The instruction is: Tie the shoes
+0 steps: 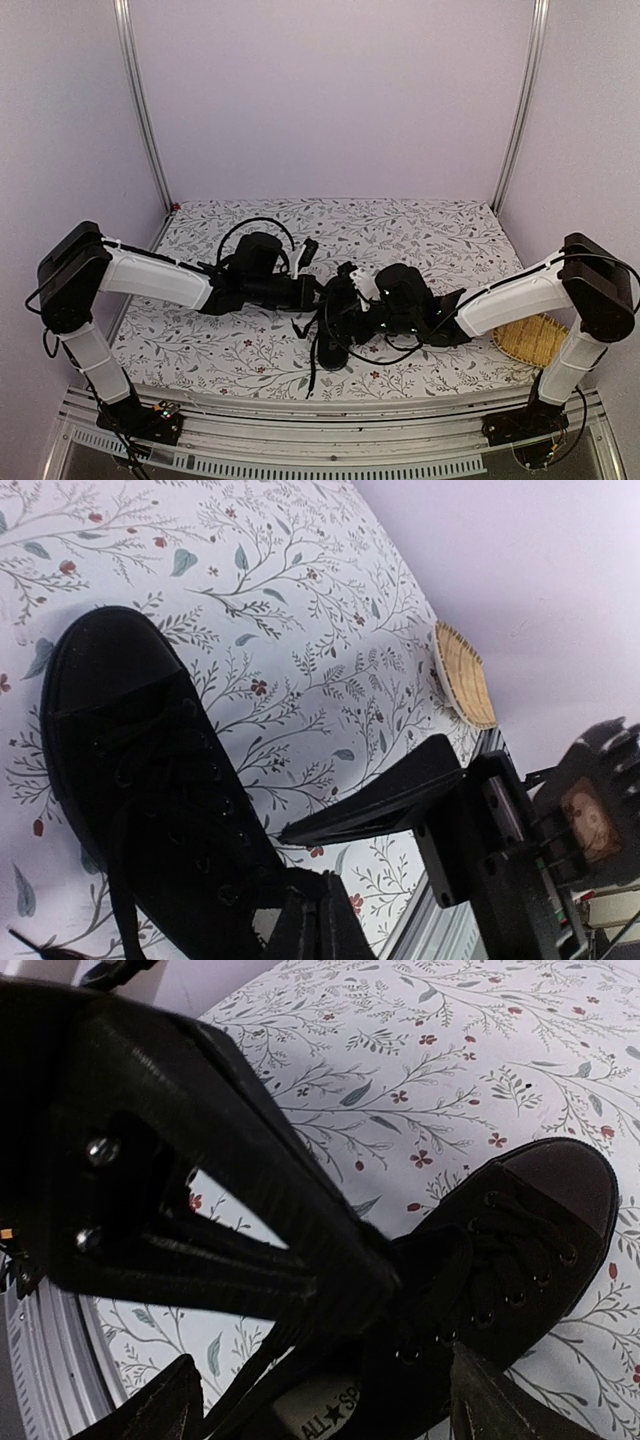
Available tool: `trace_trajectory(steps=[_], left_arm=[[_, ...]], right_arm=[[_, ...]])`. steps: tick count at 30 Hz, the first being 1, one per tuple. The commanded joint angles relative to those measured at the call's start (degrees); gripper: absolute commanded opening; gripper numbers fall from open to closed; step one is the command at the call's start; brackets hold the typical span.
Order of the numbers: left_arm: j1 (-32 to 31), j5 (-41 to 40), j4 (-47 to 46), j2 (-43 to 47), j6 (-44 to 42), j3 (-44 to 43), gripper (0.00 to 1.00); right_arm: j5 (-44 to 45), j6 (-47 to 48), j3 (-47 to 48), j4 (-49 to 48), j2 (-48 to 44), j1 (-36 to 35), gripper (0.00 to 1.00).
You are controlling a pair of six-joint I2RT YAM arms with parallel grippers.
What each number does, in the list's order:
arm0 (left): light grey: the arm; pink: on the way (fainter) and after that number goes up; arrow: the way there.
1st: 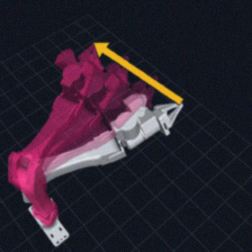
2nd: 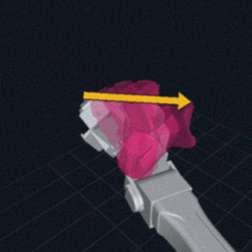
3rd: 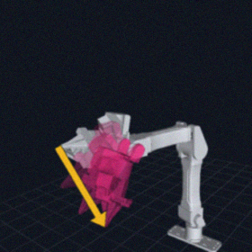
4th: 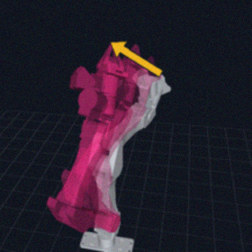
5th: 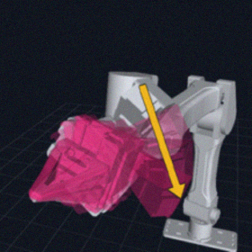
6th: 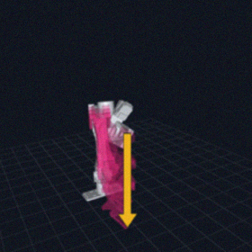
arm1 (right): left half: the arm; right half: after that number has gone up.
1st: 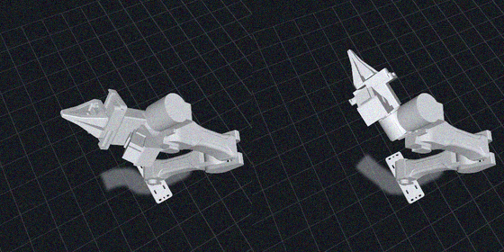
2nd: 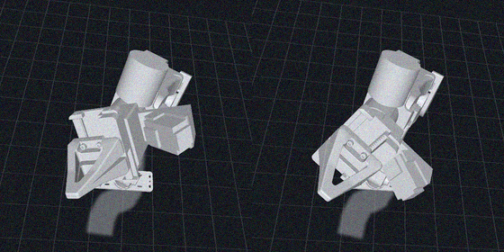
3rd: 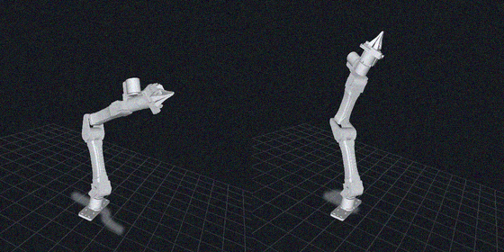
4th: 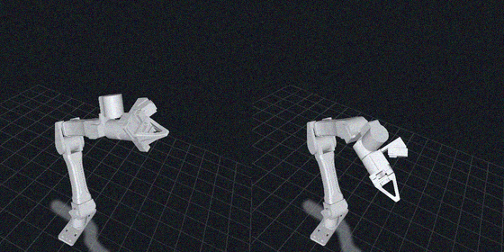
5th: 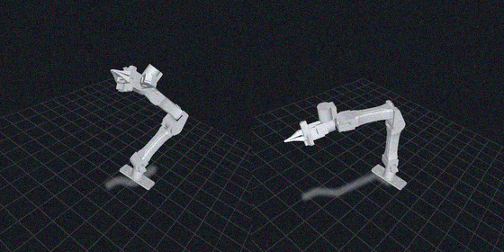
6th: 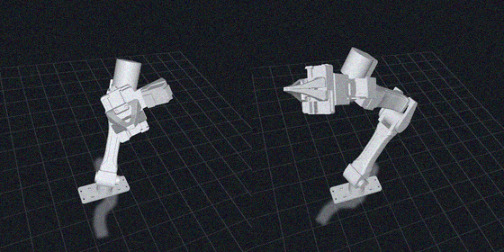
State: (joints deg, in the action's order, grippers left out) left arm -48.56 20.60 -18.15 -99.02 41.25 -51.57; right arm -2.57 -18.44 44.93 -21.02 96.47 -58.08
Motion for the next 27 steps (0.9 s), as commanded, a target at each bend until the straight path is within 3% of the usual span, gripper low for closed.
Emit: trace_trajectory(steps=[1, 7, 16, 19, 25, 27], left_arm=[[0.9, 1.7, -0.3, -0.6, 1.1, -2.0, 0.00], [0.9, 1.9, -0.1, -0.8, 1.2, -2.1, 0.00], [0.9, 2.1, -0.2, -0.8, 1.4, -1.9, 0.00], [0.9, 2.2, -0.2, -1.0, 1.3, -2.0, 0.00], [0.9, 2.5, 0.5, -1.2, 0.2, -2.2, 0.00], [1.0, 2.3, 0.8, -1.2, -0.6, -2.3, 0.00]], right_arm=[[9.1, 1.0, 4.5, -1.5, 3.6, -1.4, 0.85], [12.0, 0.1, 5.9, -1.7, 5.3, -1.7, 0.79], [13.1, 0.3, 6.6, -3.0, 6.0, -1.7, 0.41], [13.6, 0.2, 6.7, -3.3, 6.4, -1.7, 0.33], [13.7, 0.2, 7.0, -3.9, 6.8, -1.7, 0.05], [14.2, 0.1, 6.9, -3.9, 6.8, -1.7, 0.03]])
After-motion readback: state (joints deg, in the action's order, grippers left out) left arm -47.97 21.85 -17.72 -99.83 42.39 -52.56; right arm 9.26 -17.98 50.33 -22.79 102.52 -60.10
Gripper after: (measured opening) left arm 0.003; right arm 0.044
